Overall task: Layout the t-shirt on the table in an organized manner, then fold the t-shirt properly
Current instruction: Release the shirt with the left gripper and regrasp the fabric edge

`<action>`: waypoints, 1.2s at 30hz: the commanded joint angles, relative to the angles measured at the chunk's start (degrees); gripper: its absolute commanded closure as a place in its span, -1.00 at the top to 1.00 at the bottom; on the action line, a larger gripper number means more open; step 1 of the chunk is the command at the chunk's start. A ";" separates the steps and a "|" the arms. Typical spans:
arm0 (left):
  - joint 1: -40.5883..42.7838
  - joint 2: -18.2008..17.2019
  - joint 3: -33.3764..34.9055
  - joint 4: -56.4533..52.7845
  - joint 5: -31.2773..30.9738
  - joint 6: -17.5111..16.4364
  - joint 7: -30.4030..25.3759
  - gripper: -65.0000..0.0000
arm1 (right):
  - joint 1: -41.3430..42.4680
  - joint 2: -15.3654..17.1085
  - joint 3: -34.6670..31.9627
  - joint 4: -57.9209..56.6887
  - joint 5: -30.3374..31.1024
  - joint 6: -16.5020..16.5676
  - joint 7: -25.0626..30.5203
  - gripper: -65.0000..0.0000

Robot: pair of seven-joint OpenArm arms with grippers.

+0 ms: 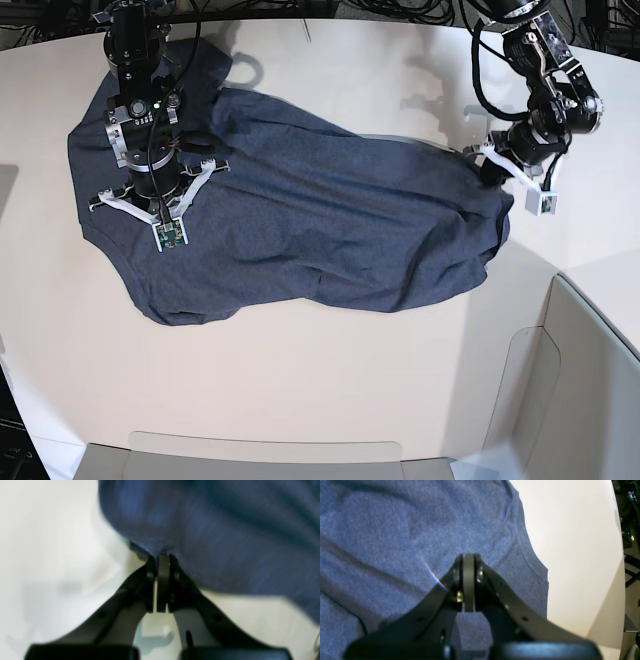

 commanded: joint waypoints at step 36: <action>-5.35 -0.23 17.36 8.33 -0.79 0.10 -8.62 -0.16 | -1.80 0.49 0.10 0.41 -0.47 -0.23 1.13 -1.00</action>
